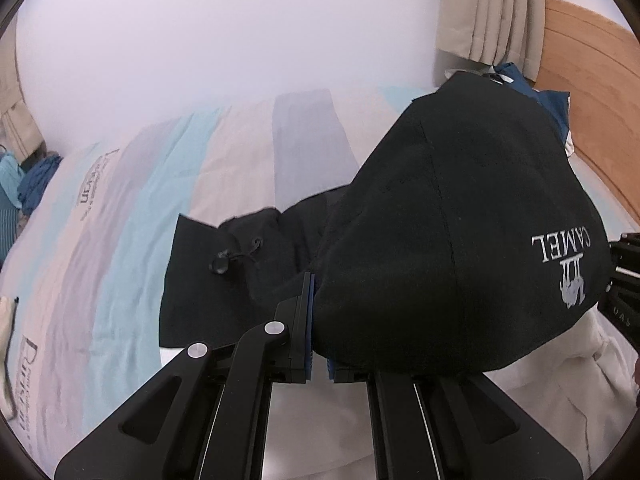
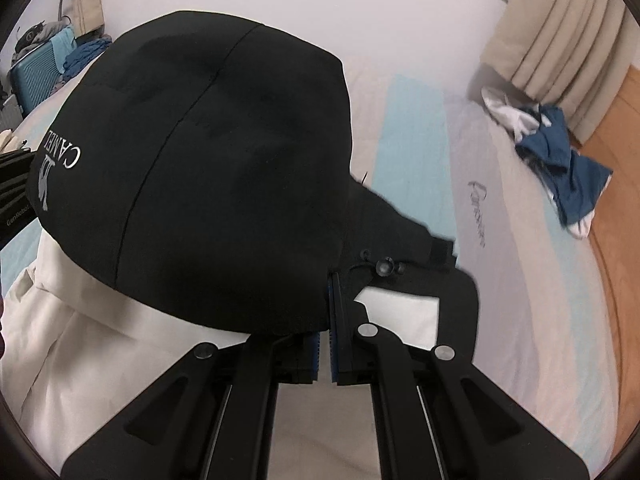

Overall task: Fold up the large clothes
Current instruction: 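Lift the hood with both tools and fold it over the jacket body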

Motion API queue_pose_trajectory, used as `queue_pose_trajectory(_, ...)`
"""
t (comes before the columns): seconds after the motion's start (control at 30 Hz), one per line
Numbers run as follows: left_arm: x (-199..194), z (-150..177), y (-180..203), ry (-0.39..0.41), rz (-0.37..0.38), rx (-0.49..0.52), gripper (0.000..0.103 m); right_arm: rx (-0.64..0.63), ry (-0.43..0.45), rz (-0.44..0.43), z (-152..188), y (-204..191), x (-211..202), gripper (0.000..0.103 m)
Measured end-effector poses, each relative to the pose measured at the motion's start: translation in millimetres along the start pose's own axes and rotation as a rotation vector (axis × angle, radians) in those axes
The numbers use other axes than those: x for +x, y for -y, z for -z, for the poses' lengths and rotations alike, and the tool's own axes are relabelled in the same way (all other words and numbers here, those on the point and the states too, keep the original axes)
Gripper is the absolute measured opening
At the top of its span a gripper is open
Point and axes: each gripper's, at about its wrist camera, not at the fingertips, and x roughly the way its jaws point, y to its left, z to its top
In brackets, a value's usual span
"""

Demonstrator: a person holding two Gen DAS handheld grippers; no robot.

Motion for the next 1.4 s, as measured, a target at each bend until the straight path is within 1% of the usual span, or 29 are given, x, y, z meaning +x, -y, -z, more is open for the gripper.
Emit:
queue_pose_trajectory(0.13,4,11,5,0.000,-0.012,0.043,0.004,0.009,-0.019,-0.005,11,-5,7,0.002)
queue_pose_trajectory(0.33,7,33,6,-0.004,-0.026,0.078,0.004,0.014,-0.044,-0.009,25,-15,18,0.002)
queue_pose_trajectory(0.47,8,50,7,-0.008,-0.028,0.100,0.004,0.023,-0.060,-0.012,30,-14,25,0.002)
queue_pose_trajectory(0.63,11,70,7,-0.040,-0.014,0.098,0.004,0.023,-0.084,-0.015,43,-19,32,0.002)
queue_pose_trajectory(0.9,19,84,7,-0.067,-0.002,0.122,0.005,0.024,-0.116,-0.013,57,-23,43,0.002)
queue_pose_trajectory(1.1,32,100,4,-0.131,0.015,0.117,0.005,0.027,-0.148,-0.018,64,-25,56,0.003)
queue_pose_trajectory(1.4,40,112,2,-0.164,0.022,0.128,0.006,0.026,-0.174,-0.019,61,-20,75,0.003)
